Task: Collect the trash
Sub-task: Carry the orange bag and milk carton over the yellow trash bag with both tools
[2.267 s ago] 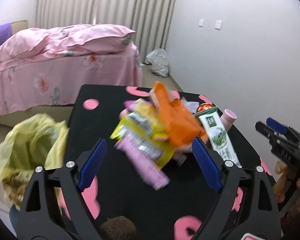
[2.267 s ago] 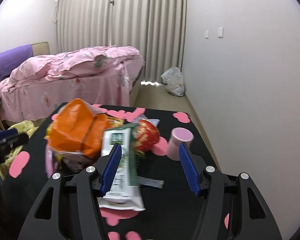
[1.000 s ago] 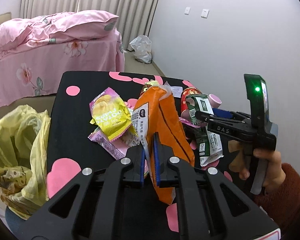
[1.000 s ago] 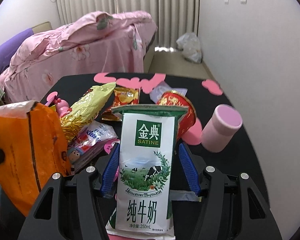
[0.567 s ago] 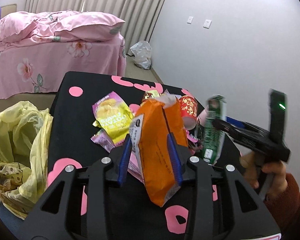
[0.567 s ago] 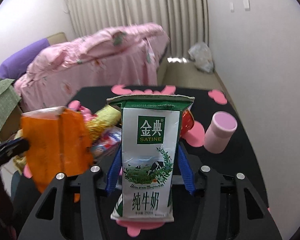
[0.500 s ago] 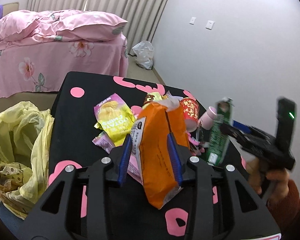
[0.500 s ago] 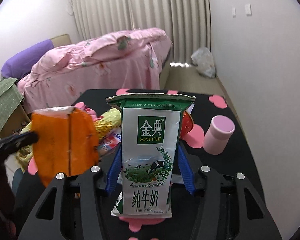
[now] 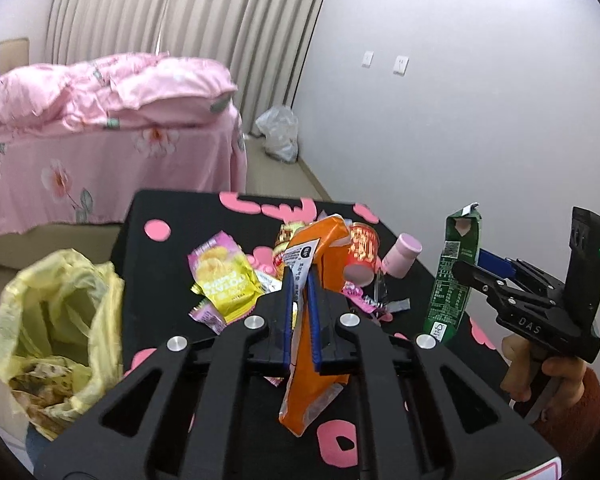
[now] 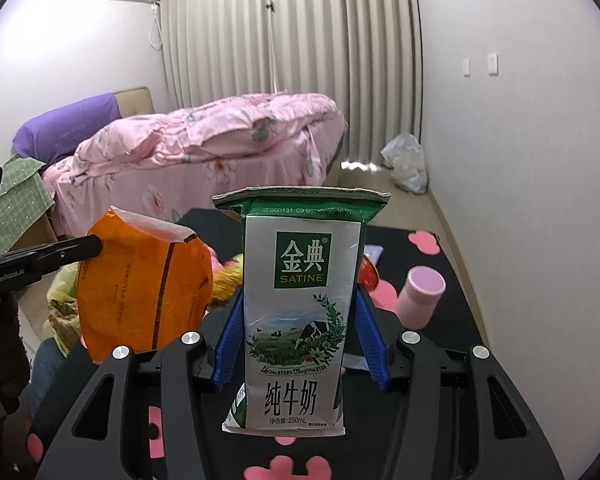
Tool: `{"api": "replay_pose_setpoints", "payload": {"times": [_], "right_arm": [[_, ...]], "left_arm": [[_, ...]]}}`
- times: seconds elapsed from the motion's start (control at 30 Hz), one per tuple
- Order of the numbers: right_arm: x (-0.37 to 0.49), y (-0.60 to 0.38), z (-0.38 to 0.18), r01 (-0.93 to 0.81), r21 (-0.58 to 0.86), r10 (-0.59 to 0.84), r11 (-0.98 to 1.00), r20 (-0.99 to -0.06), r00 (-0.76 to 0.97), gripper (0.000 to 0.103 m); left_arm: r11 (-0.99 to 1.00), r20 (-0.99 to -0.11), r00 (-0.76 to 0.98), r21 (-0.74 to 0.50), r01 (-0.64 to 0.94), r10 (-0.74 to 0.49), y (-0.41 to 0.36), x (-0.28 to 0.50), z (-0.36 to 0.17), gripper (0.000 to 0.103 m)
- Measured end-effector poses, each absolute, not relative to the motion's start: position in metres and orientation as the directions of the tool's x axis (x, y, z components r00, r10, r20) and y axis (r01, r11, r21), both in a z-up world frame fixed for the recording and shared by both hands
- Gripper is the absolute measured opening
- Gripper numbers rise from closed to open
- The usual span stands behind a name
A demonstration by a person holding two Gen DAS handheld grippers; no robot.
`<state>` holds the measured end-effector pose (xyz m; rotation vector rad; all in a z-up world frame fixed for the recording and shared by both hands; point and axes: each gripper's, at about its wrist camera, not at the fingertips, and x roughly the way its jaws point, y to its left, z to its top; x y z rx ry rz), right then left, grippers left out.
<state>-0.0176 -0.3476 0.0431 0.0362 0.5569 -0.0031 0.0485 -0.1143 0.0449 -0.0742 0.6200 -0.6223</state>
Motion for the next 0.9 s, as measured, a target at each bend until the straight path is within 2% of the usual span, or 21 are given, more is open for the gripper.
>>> {"api": "replay_pose_setpoints", "payload": {"times": [0.27,0.63,0.77,0.9], "right_arm": [[-0.020,-0.305,0.065,-0.056,0.019,0.058,0.998,-0.484,0.873,0.049],[-0.001,-0.229,0.085,-0.178,-0.005,0.156,0.984,-0.454,0.877,0.049],[0.009,-0.206,0.084,-0.206,-0.022,0.173,0.978,-0.455,0.874,0.049],[0.017,-0.183,0.085,-0.242,-0.031,0.203,0.970,-0.446,0.872,0.049]], "left_arm": [[0.849,-0.415,0.742,-0.216,0.482,-0.527,-0.061,0.023,0.082,0.006],[0.934,-0.338,0.874,-0.193,0.300,-0.350,0.026,0.012,0.088,0.006],[0.961,-0.318,0.913,-0.183,0.206,-0.256,0.048,0.018,0.082,0.006],[0.992,-0.293,0.952,-0.115,0.057,-0.089,0.064,0.024,0.071,0.006]]}}
